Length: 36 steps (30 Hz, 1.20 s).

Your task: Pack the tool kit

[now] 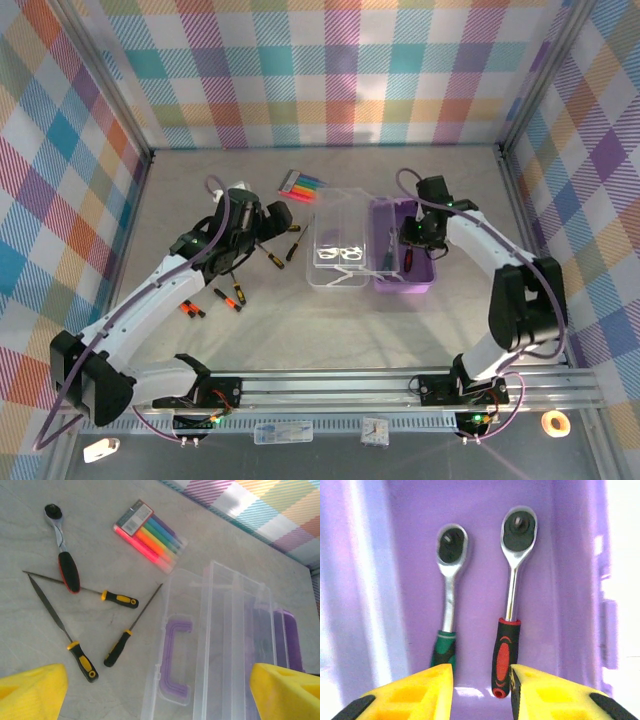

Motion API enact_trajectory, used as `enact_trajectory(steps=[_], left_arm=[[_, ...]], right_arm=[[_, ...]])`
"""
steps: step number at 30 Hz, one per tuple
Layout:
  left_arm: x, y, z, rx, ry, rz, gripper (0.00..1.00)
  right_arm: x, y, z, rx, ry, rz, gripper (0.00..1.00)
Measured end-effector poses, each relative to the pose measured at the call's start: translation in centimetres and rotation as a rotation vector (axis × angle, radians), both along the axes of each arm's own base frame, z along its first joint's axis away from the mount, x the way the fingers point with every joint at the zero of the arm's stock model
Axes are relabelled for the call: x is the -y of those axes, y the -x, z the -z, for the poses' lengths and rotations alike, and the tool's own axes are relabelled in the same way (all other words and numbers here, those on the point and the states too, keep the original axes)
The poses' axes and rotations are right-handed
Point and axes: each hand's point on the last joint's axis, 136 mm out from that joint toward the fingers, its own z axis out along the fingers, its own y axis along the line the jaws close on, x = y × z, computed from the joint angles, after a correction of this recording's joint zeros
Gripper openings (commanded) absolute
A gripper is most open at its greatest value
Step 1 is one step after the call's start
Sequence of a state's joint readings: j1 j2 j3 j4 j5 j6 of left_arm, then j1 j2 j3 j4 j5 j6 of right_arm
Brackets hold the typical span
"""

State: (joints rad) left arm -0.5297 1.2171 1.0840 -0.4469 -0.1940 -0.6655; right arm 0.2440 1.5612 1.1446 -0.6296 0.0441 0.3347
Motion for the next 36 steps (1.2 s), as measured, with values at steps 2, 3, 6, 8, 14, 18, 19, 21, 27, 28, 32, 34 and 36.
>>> enact_trajectory(steps=[2, 3, 6, 8, 14, 18, 19, 21, 27, 28, 32, 34, 36], left_arm=[[-0.6, -0.9, 0.1, -0.013, -0.009, -0.018, 0.84], [-0.9, -1.4, 0.2, -0.027, -0.013, -0.030, 0.81], [-2.4, -3.3, 1.0, -0.067, -0.036, -0.073, 0.78], [-3.3, -4.5, 1.8, -0.101, -0.061, -0.098, 0.76], [-5.6, -7.8, 5.5, -0.217, -0.164, -0.135, 0.70], [-7.0, -9.6, 8.7, -0.300, -0.219, -0.150, 0.68], [-7.3, -10.0, 9.3, -0.318, -0.229, -0.153, 0.67], [-7.7, -11.2, 10.6, -0.350, -0.248, -0.154, 0.63], [-7.8, -15.1, 13.8, -0.405, -0.286, -0.123, 0.45], [-7.8, -15.8, 14.4, -0.413, -0.293, -0.120, 0.45], [-7.7, -17.5, 16.7, -0.446, -0.315, -0.109, 0.43], [-8.1, -17.9, 17.8, -0.469, -0.320, -0.114, 0.43], [-8.6, -18.0, 18.8, -0.492, -0.328, -0.118, 0.43]], right_arm=[[0.0, -0.4, -2.4, 0.064, -0.010, 0.003, 0.36], [0.0, -0.4, -3.5, 0.094, -0.017, 0.004, 0.36], [0.1, 0.0, -6.2, 0.162, -0.041, 0.006, 0.36], [-0.1, 0.4, -7.6, 0.196, -0.065, 0.005, 0.35], [-0.7, 1.7, -10.3, 0.266, -0.134, -0.012, 0.35], [-1.1, 2.3, -10.0, 0.258, -0.161, -0.027, 0.35], [-1.2, 2.4, -9.8, 0.252, -0.166, -0.030, 0.35], [-1.4, 2.7, -9.3, 0.237, -0.176, -0.036, 0.35], [-2.6, 3.5, -7.4, 0.186, -0.244, -0.049, 0.35], [-2.8, 3.7, -7.1, 0.178, -0.256, -0.054, 0.35], [-3.4, 3.9, -7.0, 0.168, -0.277, -0.069, 0.35], [-3.6, 3.8, -7.0, 0.170, -0.284, -0.074, 0.35], [-3.7, 3.8, -7.0, 0.168, -0.291, -0.076, 0.35]])
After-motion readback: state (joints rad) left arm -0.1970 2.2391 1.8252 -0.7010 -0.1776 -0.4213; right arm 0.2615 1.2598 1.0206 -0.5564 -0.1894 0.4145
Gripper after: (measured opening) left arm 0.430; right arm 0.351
